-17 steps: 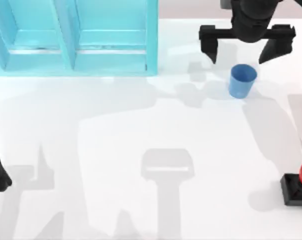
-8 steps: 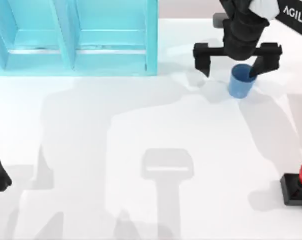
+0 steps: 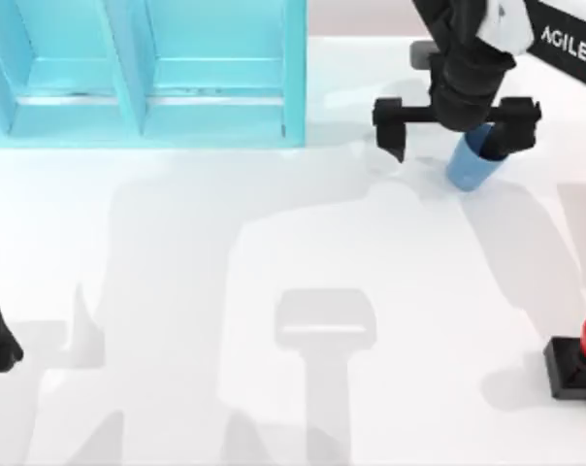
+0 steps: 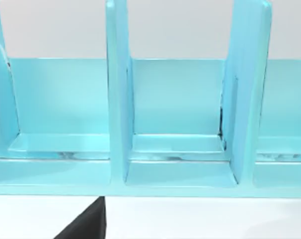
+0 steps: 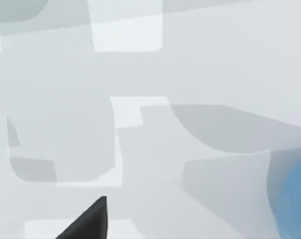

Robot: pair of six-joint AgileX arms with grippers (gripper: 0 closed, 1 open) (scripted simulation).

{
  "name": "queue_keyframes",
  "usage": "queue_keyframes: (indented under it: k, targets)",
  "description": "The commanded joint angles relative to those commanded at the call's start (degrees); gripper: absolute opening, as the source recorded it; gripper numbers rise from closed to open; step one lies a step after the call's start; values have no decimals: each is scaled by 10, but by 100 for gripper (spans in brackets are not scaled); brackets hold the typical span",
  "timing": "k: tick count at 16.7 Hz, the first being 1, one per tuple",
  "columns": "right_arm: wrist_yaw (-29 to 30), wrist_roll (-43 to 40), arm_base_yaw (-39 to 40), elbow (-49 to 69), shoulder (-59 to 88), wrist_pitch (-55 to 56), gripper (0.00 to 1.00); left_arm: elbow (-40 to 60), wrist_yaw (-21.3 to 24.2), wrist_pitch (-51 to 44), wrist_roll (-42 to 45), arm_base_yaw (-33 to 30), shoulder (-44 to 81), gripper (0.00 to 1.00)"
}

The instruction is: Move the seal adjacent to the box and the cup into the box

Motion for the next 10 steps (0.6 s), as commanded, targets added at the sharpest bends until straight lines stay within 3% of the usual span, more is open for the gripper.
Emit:
queue_keyframes:
  k: [10]
  targets:
    - [0,0,0,0,0,0,17,0,0,0,0,0,0,100]
